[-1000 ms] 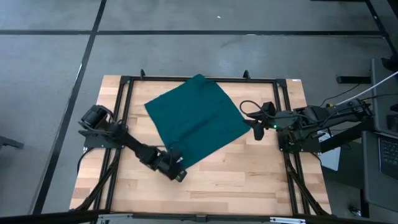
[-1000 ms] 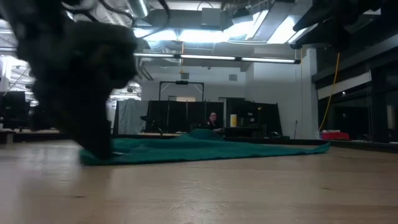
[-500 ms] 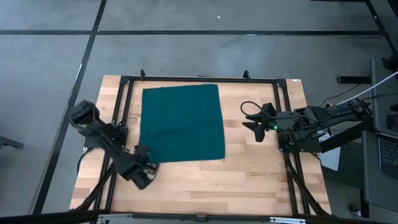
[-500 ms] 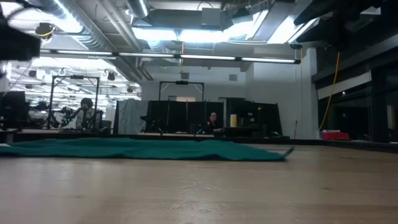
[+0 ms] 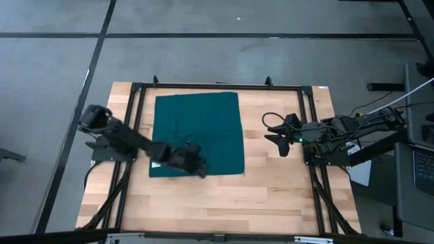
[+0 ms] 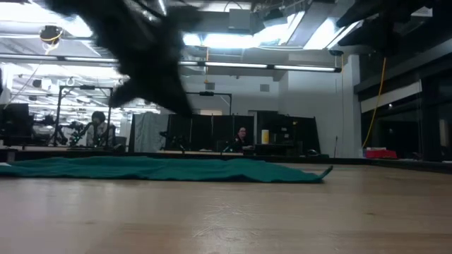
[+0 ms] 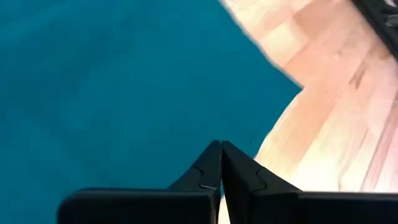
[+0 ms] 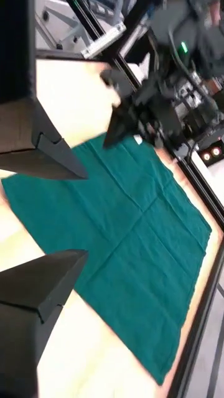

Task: Fold microfiber towels
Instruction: Prepare the green towel for folding

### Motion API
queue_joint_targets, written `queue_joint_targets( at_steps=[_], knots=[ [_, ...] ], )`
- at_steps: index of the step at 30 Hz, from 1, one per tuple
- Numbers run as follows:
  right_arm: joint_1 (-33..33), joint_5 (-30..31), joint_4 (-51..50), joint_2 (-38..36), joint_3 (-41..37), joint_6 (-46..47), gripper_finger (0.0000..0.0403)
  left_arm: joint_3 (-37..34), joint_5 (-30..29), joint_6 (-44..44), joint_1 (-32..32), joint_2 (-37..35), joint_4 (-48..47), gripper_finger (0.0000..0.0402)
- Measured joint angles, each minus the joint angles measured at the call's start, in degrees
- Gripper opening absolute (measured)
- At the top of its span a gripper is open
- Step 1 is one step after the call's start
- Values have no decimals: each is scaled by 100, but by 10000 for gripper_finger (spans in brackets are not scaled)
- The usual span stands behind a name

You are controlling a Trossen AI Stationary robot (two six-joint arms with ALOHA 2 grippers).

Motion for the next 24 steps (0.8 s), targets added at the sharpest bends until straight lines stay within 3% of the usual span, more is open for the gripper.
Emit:
queue_joint_targets(
  at_steps=[6, 10, 16, 24],
  knots=[
    [176, -4, 4, -281, -2, 50, 190, 1191, 992, 1218, 715, 1285, 192, 2],
    [300, 20, 5, -559, -2, 184, 194, 1850, 1081, 1370, 782, 1928, -143, 2],
    [487, 36, 6, -831, -2, 260, 209, 2106, 1125, 1481, 708, 2156, -727, 2],
    [509, 35, 2, -848, -2, 188, 219, 2108, 1378, 1642, 854, 2180, -492, 2]
  ],
)
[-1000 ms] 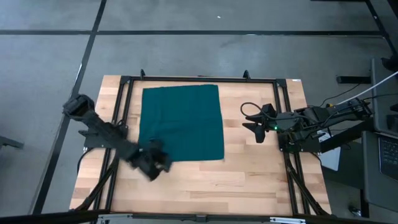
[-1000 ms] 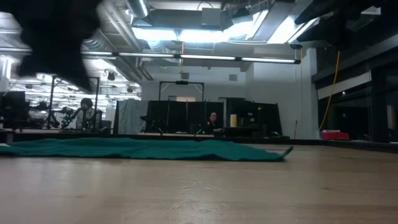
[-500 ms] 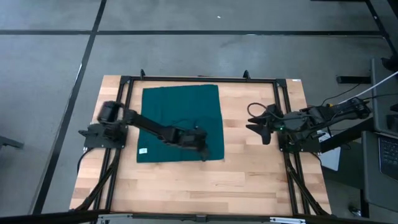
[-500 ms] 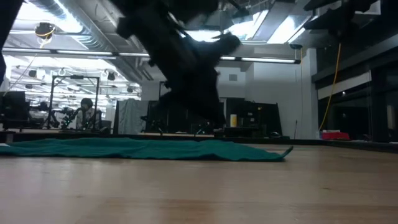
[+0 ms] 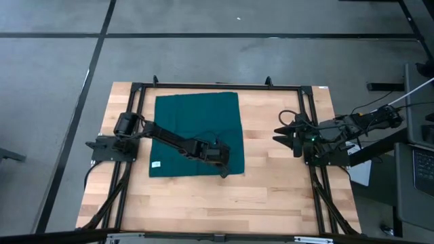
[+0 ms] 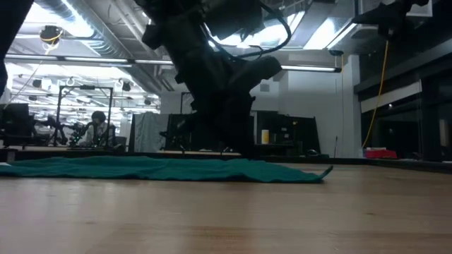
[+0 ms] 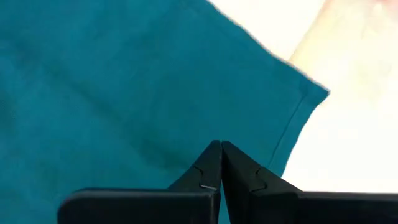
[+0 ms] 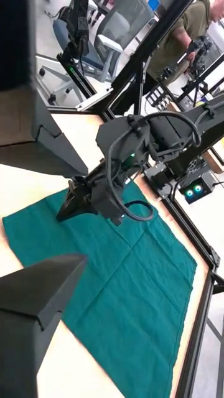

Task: Fold microfiber towels
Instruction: Prepare the green towel for folding

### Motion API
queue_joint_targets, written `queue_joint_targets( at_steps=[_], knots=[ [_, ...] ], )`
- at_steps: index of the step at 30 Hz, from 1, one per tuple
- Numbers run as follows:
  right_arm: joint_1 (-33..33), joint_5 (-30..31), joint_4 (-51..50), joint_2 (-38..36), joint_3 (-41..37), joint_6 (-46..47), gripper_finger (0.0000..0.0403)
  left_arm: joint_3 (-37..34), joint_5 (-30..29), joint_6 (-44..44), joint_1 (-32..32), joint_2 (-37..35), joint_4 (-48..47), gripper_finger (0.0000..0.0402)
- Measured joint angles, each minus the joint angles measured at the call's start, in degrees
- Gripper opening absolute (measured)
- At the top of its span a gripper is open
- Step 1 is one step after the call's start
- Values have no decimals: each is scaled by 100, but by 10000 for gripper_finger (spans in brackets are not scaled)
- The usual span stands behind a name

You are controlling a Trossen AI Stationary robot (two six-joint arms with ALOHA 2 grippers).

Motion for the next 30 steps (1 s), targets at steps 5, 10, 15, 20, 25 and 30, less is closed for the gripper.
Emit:
queue_joint_targets(
  at_steps=[5, 10, 15, 20, 25, 30],
  knots=[
    [0, -50, 4, -37, 0, -15, 216, 6, 234, 10, 0, 167, 199, 2],
    [0, -67, 103, -90, 0, -17, 223, -3, 387, 10, -25, 274, 202, 2],
    [0, -92, 231, -115, 0, -20, 230, 21, 683, -30, -95, 499, 742, 2],
    [0, -198, 265, -115, 0, -15, 227, 674, 890, 37, -254, 929, 693, 2],
    [0, -222, 340, -115, 0, -17, 225, 1764, 1082, 329, -417, 1410, -164, 2],
    [0, -501, 369, -115, 0, -111, 236, 2206, 345, 641, -648, 1096, -421, 2]
  ],
)
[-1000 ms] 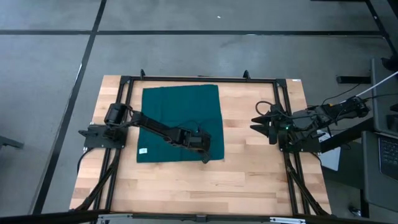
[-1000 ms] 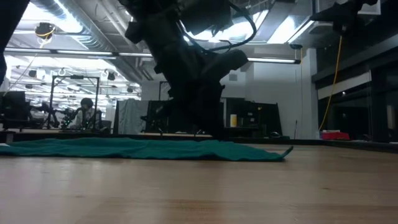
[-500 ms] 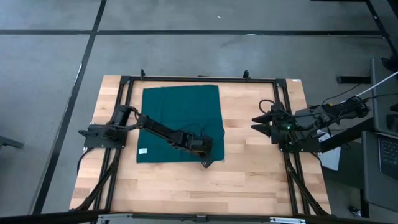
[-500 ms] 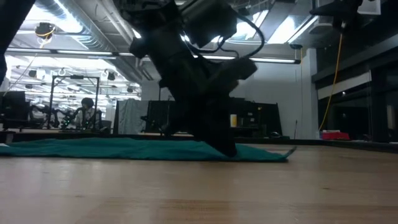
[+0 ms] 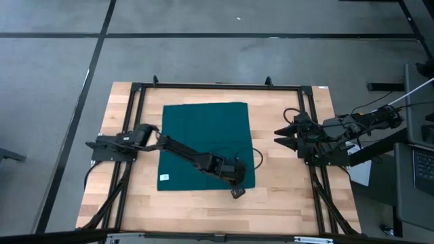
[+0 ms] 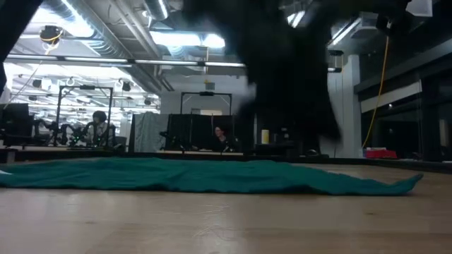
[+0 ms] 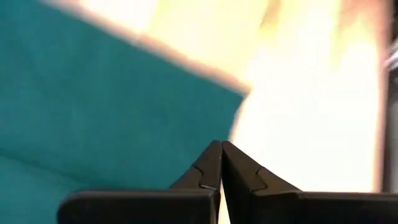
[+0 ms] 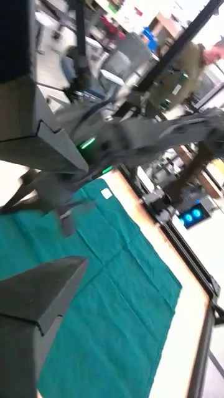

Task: Fold microfiber towels
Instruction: Prepare the green towel for folding, then fold the green towel

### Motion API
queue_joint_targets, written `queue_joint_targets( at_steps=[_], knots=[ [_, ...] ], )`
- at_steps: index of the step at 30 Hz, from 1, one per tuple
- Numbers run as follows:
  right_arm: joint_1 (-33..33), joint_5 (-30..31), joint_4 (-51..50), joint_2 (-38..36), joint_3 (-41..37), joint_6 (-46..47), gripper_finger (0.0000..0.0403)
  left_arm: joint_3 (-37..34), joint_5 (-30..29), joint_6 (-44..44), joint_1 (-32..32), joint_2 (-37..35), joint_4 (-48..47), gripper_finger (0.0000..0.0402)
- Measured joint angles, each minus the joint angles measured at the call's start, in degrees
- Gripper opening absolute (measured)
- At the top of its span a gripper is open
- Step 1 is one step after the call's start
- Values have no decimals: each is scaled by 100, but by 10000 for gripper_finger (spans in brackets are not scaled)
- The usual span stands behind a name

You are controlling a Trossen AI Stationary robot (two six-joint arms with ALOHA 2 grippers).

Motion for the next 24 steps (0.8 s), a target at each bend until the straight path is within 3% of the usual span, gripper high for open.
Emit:
queue_joint_targets(
  at_steps=[4, 7, 11, 13, 18, 24],
  knots=[
    [-1, -169, -75, 39, 1, -236, 243, 20, -1007, 25, -113, -672, -585, 2],
    [0, -548, -420, 171, 2, -463, 244, -2, -1695, -111, -235, -1027, -1963, 2],
    [24, -1430, -424, 501, -22, -536, 242, -19, -2089, -798, -713, -1416, -3936, 3],
    [88, -1733, -402, 622, -30, -632, 237, -350, -2171, -1418, -1062, -1578, -4465, 2],
    [303, -1775, 110, 684, -31, -855, 222, -1991, -1787, -3085, -2120, -2556, -4018, 2],
    [481, -1752, 303, 670, -31, -943, 199, -3834, -1187, -3952, -3018, -3751, -2834, 2]
  ],
)
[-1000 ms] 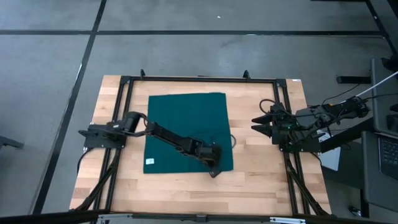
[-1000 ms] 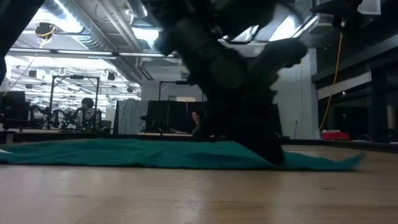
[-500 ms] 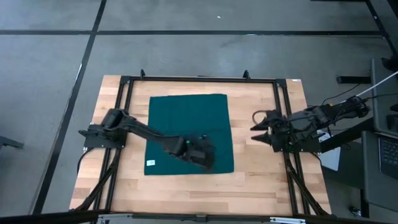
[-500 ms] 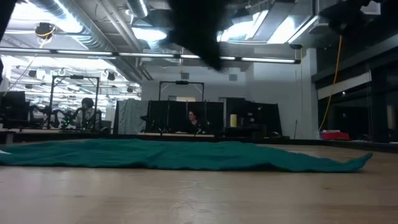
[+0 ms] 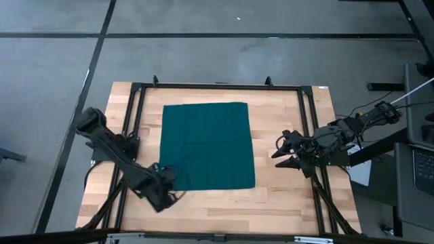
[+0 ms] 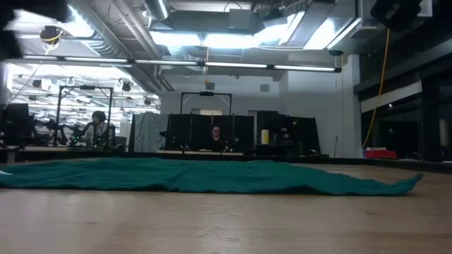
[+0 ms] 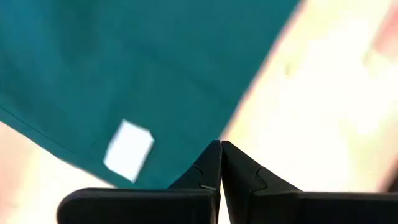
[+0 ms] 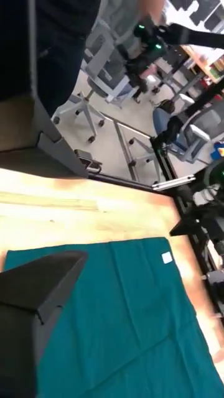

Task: Fold microfiber towels
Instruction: Fold the green towel

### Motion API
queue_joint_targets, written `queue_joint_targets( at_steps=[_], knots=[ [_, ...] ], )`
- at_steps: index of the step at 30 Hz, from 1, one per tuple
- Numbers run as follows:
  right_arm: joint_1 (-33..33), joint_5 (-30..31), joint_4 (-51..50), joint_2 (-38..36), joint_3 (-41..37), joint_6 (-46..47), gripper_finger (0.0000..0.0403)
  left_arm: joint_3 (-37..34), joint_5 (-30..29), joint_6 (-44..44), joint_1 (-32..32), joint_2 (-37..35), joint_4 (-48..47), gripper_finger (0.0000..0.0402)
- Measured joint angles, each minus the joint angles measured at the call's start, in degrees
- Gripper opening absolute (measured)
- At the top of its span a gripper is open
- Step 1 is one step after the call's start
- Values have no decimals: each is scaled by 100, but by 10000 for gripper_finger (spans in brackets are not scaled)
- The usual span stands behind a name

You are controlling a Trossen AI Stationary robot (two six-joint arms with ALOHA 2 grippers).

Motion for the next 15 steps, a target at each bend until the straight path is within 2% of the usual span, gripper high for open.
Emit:
queue_joint_targets(
  at_steps=[2, 7, 11, 15],
  knots=[
    [68, 2, -4, 68, 0, -96, 195, -286, 252, 100, -218, -267, 44, 2],
    [140, -143, -326, 403, 0, -647, 195, -337, 675, 1171, -546, -534, -98, 11],
    [139, -361, -1214, 758, 70, -1157, 207, -332, 723, 1383, -748, -455, 87, 25],
    [138, -37, -1887, 964, 138, -1538, 221, -329, 628, 1473, -865, -291, 286, 39]
  ],
)
